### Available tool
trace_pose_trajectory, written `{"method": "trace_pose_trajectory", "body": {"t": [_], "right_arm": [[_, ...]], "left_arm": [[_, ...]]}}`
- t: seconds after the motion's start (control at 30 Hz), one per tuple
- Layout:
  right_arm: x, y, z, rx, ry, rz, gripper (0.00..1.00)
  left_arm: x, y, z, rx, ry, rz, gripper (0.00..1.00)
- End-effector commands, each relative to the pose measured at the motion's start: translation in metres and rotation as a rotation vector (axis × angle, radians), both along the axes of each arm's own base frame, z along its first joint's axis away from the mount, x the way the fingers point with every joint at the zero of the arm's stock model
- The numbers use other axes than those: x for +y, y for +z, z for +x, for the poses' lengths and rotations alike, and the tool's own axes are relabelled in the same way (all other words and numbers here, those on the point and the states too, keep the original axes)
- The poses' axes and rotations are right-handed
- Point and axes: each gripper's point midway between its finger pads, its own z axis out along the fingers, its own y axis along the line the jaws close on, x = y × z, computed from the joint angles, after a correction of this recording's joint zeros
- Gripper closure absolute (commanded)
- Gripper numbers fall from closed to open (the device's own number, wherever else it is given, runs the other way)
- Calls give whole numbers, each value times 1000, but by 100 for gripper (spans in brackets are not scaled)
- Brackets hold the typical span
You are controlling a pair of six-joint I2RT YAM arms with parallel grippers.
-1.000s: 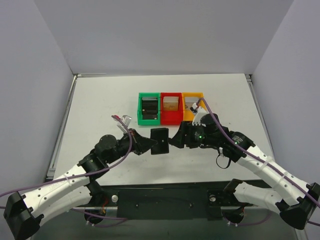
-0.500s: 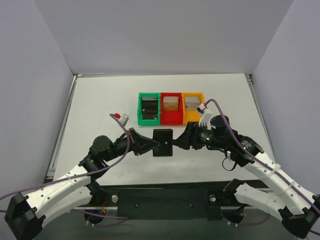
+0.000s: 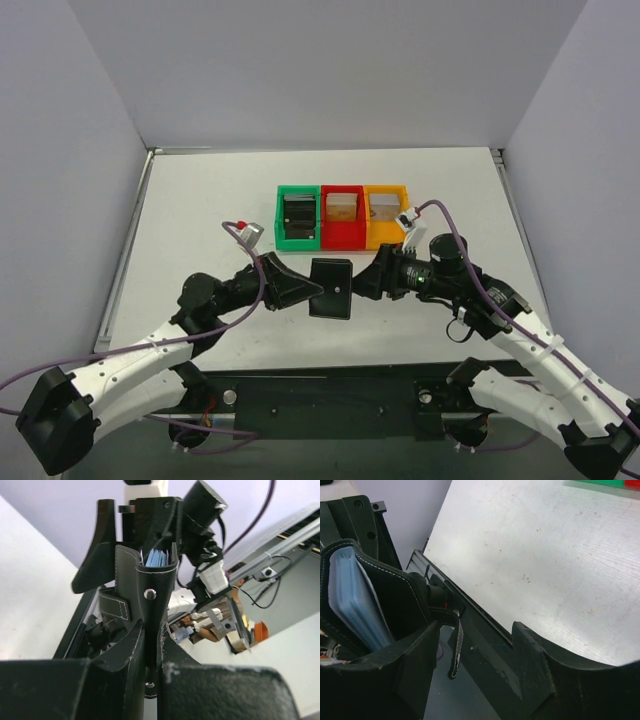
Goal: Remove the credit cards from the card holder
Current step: Open the card holder at the center of the board.
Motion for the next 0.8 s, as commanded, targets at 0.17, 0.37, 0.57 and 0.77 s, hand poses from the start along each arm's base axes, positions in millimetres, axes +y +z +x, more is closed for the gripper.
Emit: {"method": "trace_pose_trajectory", "body": {"t": [0.17, 0.37, 0.57, 0.77], "right_arm": [[21, 70, -26, -105, 166, 280, 44], [17, 94, -37, -146, 188, 337, 41], [13, 104, -43, -164, 192, 372, 41], [14, 114, -48, -169, 214, 417, 40]], "left_arm": [[5, 42, -26, -81, -156, -195, 100], [8, 46, -25, -64, -177, -240, 100], [5, 46, -22, -73, -175, -220, 100], [4, 42, -18, -73, -161, -203, 100]]}}
